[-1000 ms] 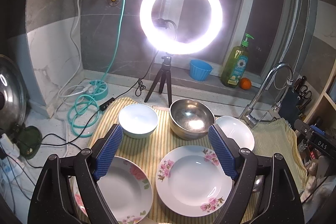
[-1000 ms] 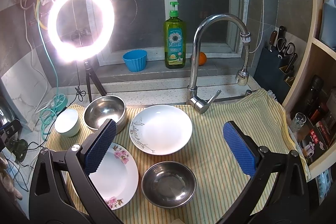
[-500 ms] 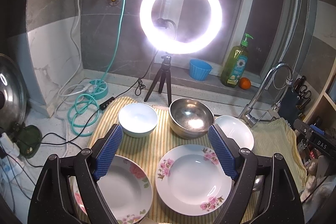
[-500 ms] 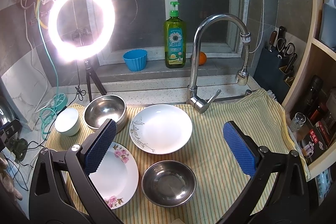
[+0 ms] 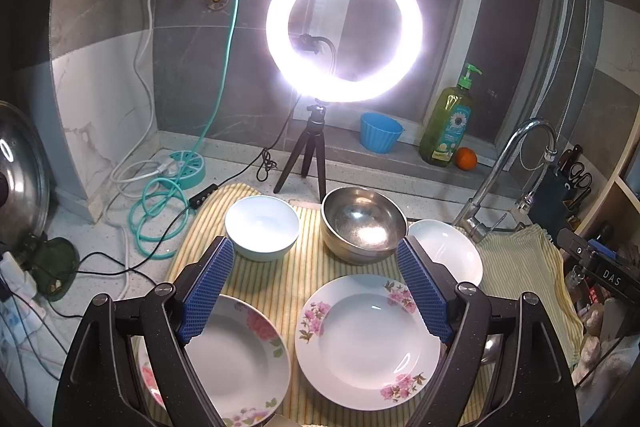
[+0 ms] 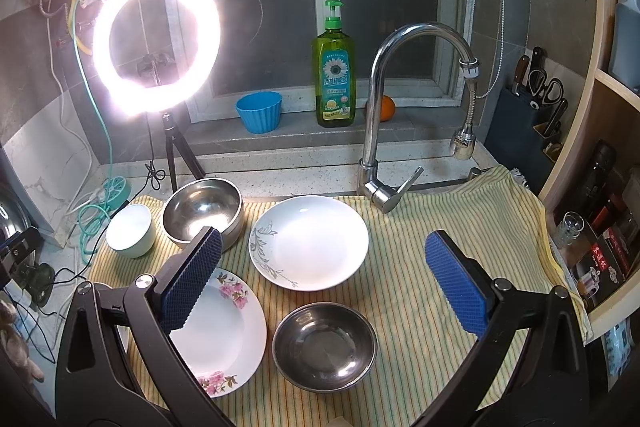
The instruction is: Organize plates and bowls
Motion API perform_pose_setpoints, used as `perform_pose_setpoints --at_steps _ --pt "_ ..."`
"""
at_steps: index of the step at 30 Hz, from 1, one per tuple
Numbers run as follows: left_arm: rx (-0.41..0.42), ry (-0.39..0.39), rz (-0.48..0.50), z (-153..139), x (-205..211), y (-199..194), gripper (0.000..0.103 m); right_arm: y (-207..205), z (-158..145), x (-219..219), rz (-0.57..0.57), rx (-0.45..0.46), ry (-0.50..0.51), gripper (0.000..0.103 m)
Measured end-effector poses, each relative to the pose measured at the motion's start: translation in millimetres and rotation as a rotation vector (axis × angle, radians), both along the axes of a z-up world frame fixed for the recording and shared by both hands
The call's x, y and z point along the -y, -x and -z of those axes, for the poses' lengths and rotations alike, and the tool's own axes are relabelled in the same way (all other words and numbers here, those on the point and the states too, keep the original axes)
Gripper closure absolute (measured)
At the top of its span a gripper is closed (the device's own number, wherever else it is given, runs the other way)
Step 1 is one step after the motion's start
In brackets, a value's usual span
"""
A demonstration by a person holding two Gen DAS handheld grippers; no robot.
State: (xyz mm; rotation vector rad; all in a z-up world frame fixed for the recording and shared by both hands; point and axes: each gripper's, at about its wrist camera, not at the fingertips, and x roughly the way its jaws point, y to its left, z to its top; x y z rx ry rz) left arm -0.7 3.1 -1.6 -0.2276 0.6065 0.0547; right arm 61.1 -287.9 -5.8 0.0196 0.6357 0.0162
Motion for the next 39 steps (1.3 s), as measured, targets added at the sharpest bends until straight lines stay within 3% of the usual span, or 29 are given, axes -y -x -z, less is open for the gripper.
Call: perform_pose_setpoints --at_steps 31,39 --pt "-0.049 0.012 0.018 12 -1 -17 0.019 -18 18 -4 -0.008 -0.061 0.013 0.0" --pt "-0.128 0.054 0.025 35 -9 -21 0.019 -34 44 -5 -0.128 -0.15 -0.029 0.0"
